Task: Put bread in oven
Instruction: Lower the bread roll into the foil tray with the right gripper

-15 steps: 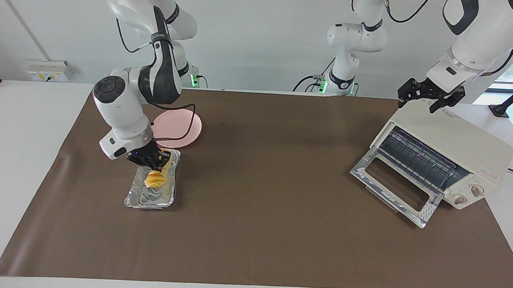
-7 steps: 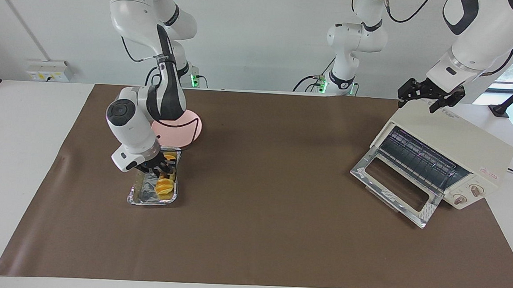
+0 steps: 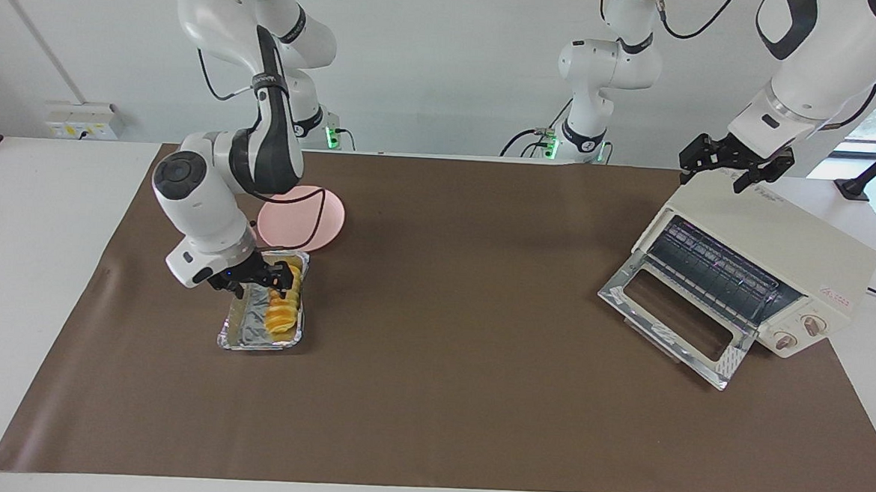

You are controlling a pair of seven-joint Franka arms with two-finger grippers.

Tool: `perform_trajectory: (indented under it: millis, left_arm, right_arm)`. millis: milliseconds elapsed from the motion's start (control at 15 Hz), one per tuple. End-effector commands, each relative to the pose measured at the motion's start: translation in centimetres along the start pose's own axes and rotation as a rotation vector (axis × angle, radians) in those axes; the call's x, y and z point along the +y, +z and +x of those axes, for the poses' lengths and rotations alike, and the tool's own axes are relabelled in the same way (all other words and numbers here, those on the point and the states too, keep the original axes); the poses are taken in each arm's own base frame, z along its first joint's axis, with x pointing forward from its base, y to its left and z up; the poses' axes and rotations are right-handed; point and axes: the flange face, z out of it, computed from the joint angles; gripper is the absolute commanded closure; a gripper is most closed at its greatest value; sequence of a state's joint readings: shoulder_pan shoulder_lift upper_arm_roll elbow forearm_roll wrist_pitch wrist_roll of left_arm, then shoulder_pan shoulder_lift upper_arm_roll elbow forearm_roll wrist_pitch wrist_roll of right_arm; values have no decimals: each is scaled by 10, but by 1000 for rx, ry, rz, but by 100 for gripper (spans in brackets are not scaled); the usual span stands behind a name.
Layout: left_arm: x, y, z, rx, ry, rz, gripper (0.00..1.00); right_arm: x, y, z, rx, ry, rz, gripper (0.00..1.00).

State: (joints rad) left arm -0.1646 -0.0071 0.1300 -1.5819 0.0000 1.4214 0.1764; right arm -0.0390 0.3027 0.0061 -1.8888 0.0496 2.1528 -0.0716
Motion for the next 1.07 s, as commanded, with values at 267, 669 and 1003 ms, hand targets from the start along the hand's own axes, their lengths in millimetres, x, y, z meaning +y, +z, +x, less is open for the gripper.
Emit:
perform_trajectory:
  millis: [267, 669, 1003]
  left_arm:
    - [-3, -5, -5, -6, -2, 15, 0]
    - [-3, -5, -5, -6, -2, 15, 0]
    - [-2, -5, -5, -6, 0, 13, 0]
  right_arm:
    - [16, 35, -22, 15, -5, -6, 24]
    - [17, 34, -18, 36, -111, -8, 100]
    - [-7, 6, -2, 49, -67, 49, 100]
